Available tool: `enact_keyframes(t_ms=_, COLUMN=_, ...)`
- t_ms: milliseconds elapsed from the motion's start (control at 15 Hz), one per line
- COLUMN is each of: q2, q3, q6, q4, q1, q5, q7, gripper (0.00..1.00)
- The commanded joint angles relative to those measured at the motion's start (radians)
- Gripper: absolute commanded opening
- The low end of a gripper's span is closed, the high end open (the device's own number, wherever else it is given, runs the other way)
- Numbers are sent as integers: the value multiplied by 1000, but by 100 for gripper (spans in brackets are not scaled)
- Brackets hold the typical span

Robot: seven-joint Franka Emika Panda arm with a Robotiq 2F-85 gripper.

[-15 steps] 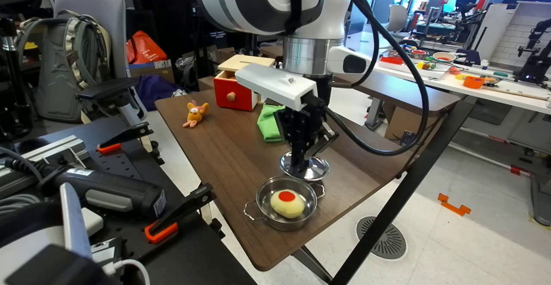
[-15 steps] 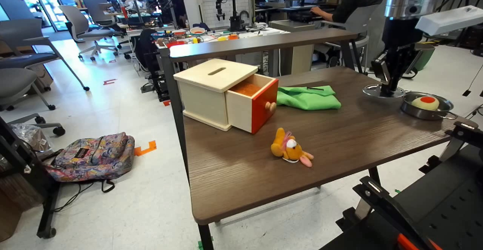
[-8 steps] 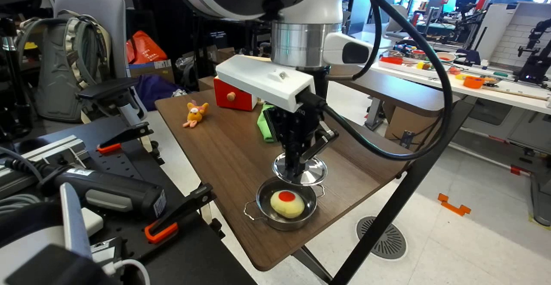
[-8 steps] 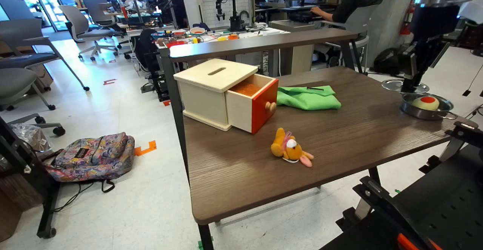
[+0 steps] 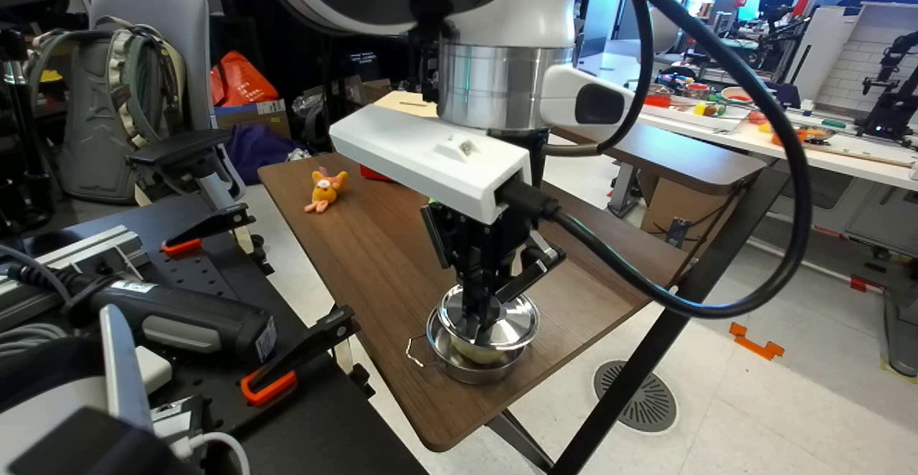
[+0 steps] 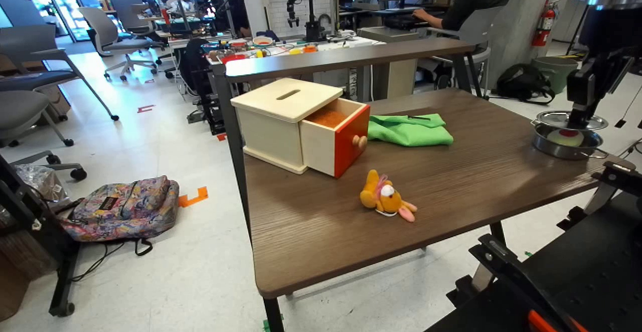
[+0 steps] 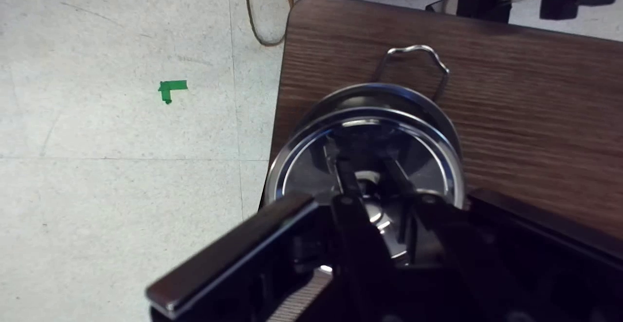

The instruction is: Pick up the lid from the table and put it on the pot.

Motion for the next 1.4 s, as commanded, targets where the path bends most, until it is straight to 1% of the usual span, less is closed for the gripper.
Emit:
enact_keyframes(t_ms=0, q2=-25, q3=0, q6=20, q4=-32, q1=-17, q5=-32, q7=-23, gripper=5)
enact_keyframes(t_ms=600, q2=2, q3=21, q6=20, q4=-6, q1=-9, q5=-19, q7=-4, gripper=5)
enact_keyframes(t_ms=1333, q2=49, q3=14, q6=15, q4=25, q1=-2, q5=-27, q7=23, gripper=5)
